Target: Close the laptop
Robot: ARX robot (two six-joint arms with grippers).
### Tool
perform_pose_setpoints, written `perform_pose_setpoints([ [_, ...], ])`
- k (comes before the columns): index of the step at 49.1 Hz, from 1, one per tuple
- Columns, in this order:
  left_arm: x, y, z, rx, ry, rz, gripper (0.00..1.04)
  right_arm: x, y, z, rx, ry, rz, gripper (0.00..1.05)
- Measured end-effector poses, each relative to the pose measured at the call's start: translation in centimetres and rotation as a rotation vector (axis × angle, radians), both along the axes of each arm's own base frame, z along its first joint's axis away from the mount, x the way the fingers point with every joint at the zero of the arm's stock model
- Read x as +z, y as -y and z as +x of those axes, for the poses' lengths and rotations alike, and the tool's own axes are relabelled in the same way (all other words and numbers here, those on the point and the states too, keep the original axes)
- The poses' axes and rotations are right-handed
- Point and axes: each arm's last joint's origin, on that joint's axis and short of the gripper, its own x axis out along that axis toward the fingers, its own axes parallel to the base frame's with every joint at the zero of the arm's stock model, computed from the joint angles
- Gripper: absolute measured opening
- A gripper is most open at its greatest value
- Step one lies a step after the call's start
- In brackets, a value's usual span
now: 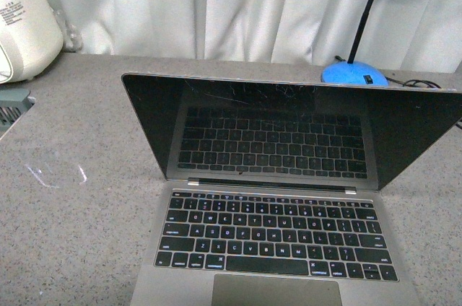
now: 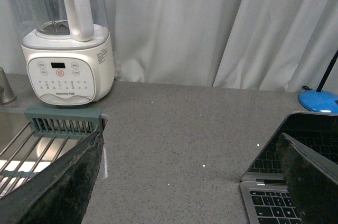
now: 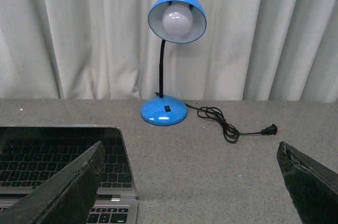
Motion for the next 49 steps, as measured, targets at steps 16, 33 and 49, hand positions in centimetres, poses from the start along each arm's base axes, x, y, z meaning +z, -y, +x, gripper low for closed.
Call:
perform_pose_setpoints([
  [16, 0.00, 0.00, 0.00, 0.000, 0.000, 0.000, 0.98, 0.00, 0.00, 0.00, 0.000, 0.000, 0.000, 0.96],
  [33, 0.00, 0.00, 0.00, 0.000, 0.000, 0.000, 0.98, 0.00, 0.00, 0.00, 0.000, 0.000, 0.000, 0.96],
  [49, 0.00, 0.00, 0.00, 0.000, 0.000, 0.000, 0.98, 0.00, 0.00, 0.00, 0.000, 0.000, 0.000, 0.96],
])
